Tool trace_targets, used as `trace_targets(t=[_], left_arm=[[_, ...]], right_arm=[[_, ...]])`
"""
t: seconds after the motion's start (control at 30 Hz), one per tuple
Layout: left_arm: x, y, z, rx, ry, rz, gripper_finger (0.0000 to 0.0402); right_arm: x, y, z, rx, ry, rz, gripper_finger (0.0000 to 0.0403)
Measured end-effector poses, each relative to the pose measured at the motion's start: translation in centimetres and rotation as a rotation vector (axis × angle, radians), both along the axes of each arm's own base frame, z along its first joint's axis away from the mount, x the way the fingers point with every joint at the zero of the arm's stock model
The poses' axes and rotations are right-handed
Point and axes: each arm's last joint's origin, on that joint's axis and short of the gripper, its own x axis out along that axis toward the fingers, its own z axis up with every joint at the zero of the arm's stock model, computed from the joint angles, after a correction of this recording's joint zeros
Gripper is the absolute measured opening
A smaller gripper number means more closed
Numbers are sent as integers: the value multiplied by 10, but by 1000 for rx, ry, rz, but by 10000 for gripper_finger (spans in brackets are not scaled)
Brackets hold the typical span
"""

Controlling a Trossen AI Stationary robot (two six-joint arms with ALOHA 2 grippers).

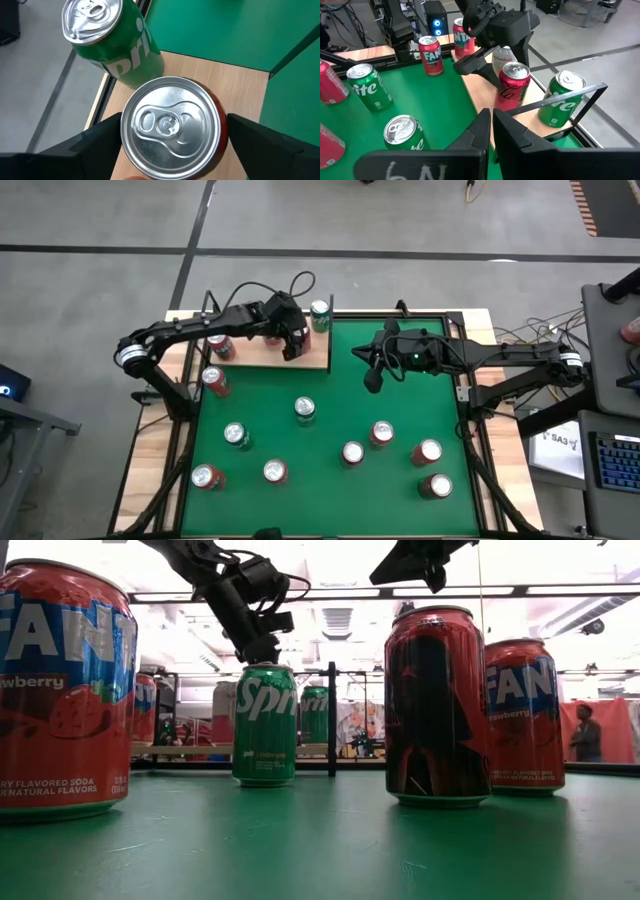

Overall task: Place canned beverage on shelf
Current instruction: Put the red-black soda can on the shelf

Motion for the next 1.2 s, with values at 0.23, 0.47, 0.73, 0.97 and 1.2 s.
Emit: trace_targets(t=[0.23, 0.47, 0.73, 0.97, 1.2], left_arm=[[0, 0, 1, 9, 3, -13, 338], [-5, -3, 14, 34, -37, -17, 338], [-15, -8, 40, 87, -103, -33, 338], [-28, -15, 61, 126, -174, -31, 338], [-47, -26, 88, 172, -266, -26, 338]], right_arm=[[0, 0, 0, -3, 0, -7, 12], [0, -1, 0, 37, -15, -29, 12], [8, -14, -12, 112, 19, -65, 12], [13, -36, -41, 361, 248, -184, 12], [26, -50, -86, 657, 596, -189, 12]])
